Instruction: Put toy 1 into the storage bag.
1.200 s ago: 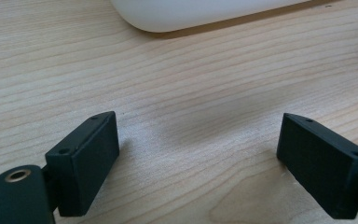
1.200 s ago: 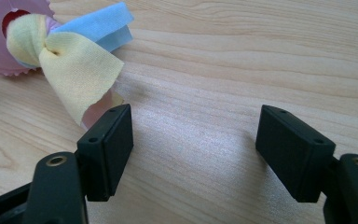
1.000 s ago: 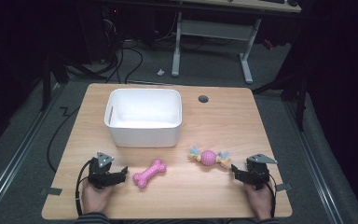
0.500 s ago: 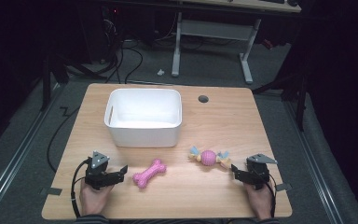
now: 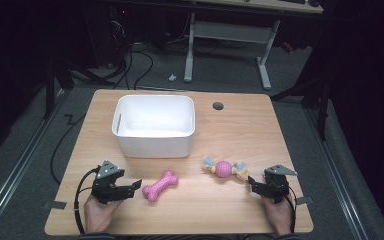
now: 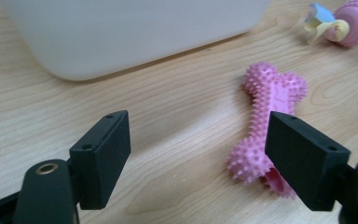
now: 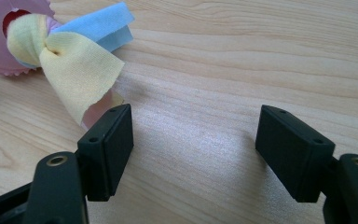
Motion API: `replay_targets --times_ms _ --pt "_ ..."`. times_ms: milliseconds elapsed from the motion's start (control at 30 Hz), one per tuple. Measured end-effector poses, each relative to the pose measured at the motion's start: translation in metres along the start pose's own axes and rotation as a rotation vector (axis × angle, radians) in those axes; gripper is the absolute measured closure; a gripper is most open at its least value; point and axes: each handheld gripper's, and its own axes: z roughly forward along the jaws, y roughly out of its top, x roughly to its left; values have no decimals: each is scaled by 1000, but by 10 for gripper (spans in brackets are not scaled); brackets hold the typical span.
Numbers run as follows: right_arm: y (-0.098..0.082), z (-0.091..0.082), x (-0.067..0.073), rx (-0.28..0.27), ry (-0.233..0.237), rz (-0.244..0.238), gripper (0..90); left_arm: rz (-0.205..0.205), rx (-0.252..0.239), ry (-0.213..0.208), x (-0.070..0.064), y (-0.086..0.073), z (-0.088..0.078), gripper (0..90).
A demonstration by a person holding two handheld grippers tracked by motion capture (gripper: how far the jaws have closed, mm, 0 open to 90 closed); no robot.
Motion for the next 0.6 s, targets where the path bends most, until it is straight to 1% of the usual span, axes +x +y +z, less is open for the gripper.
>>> replay_targets --times_ms 100,167,200,233,300,333,400,467,500,533,567,600 --pt "0 0 0 0 0 0 277 19 8 -15 -6 6 1 230" --pt "0 0 0 0 0 -1 277 45 21 -22 -13 13 3 228" --pt "0 0 0 0 0 -1 277 45 21 -22 -13 13 3 237" --pt "0 0 0 -1 0 -1 277 64 29 -18 -18 17 5 238" --pt "0 0 0 -1 0 -2 277 79 35 -15 -23 21 7 241" --pt "0 0 0 -1 0 -2 277 79 35 -15 -23 21 7 242" --pt "0 0 0 -1 0 -1 278 95 46 -13 -30 26 10 244" --pt "0 0 0 -1 0 -1 282 108 55 -22 -33 30 13 246" --pt "0 0 0 -1 0 -1 282 108 55 -22 -33 30 13 246" --pt "0 0 -1 -3 0 -1 289 126 75 -22 -38 34 18 244" --pt "0 0 -1 -3 -2 0 292 135 84 -23 -40 35 19 243" --pt "1 1 -1 -5 -4 1 297 135 84 -23 -40 35 19 243"
